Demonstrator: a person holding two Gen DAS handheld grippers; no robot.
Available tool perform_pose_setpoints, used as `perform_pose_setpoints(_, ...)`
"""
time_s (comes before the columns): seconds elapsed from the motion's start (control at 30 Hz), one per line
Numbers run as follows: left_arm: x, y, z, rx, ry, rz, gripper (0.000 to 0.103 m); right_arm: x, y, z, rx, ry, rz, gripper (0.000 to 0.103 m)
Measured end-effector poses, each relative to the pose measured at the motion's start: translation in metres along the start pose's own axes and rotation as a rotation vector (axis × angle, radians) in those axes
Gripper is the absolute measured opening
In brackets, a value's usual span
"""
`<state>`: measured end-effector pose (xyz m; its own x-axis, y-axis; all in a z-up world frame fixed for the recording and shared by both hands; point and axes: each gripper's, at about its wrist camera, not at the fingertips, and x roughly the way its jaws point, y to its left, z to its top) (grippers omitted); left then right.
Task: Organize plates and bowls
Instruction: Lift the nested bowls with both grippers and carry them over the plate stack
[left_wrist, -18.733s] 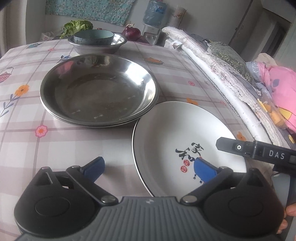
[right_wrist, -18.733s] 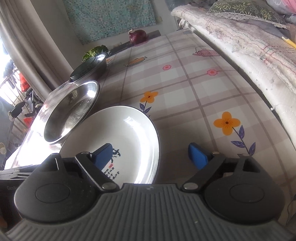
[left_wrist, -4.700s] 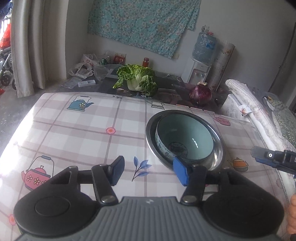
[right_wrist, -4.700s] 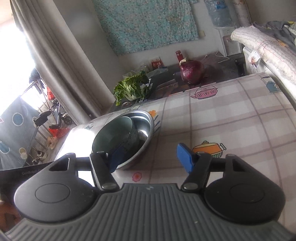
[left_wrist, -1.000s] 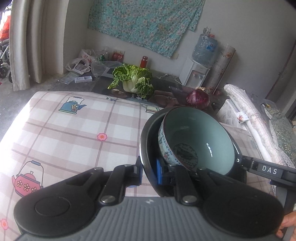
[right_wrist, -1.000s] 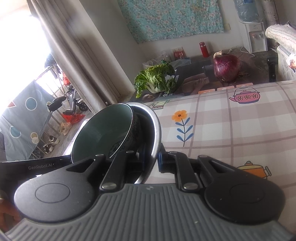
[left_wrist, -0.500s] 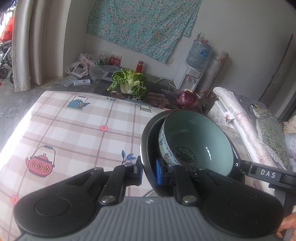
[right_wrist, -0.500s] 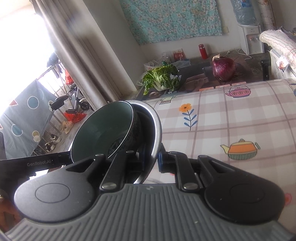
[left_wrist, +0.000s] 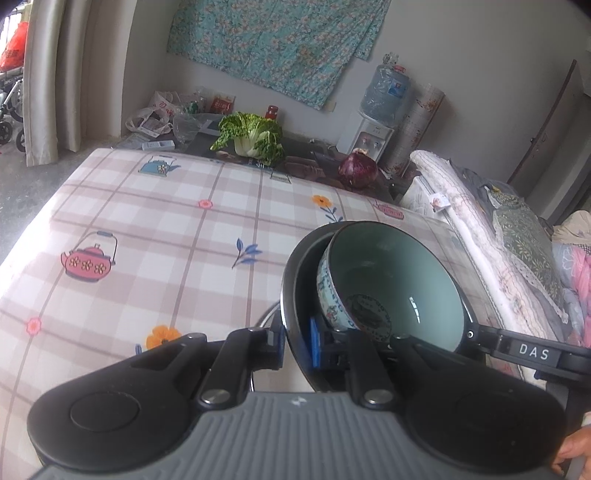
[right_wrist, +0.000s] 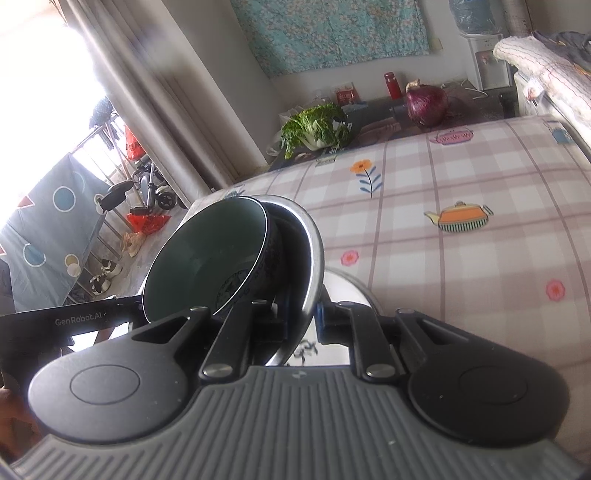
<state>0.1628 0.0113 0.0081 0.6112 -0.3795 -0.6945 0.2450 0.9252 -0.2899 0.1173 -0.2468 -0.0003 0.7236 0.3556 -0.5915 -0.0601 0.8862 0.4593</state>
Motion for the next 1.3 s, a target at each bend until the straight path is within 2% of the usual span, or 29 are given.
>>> perform_pose_setpoints(0.33, 0.015, 0.007, -0.026, -0.013, 0.066, 0.000, 0.013, 0.005, -0.011, -0.030, 0.034, 0.054, -0.027, 0.012)
perform_pose_setpoints(0.67, 0.031, 0.012, -0.035, -0.001, 0.111, 0.011, 0.015, 0.022, -0.018, -0.042, 0.042, 0.089, -0.046, 0.013)
perform_pose_setpoints(0.9, 0.034, 0.013, -0.037, 0.007, 0.105, 0.002, 0.015, 0.026, -0.018, -0.042, 0.019, 0.073, -0.069, 0.013)
perform_pose_setpoints(1.07, 0.030, 0.012, -0.036, 0.026, 0.072, 0.005, 0.015, 0.028, -0.016, -0.044, -0.009, 0.069, -0.104, 0.014)
perform_pose_setpoints(1.3, 0.026, 0.009, -0.035, 0.039, 0.061, 0.011, 0.015, 0.017, -0.013, -0.041, -0.049, 0.007, -0.136, 0.015)
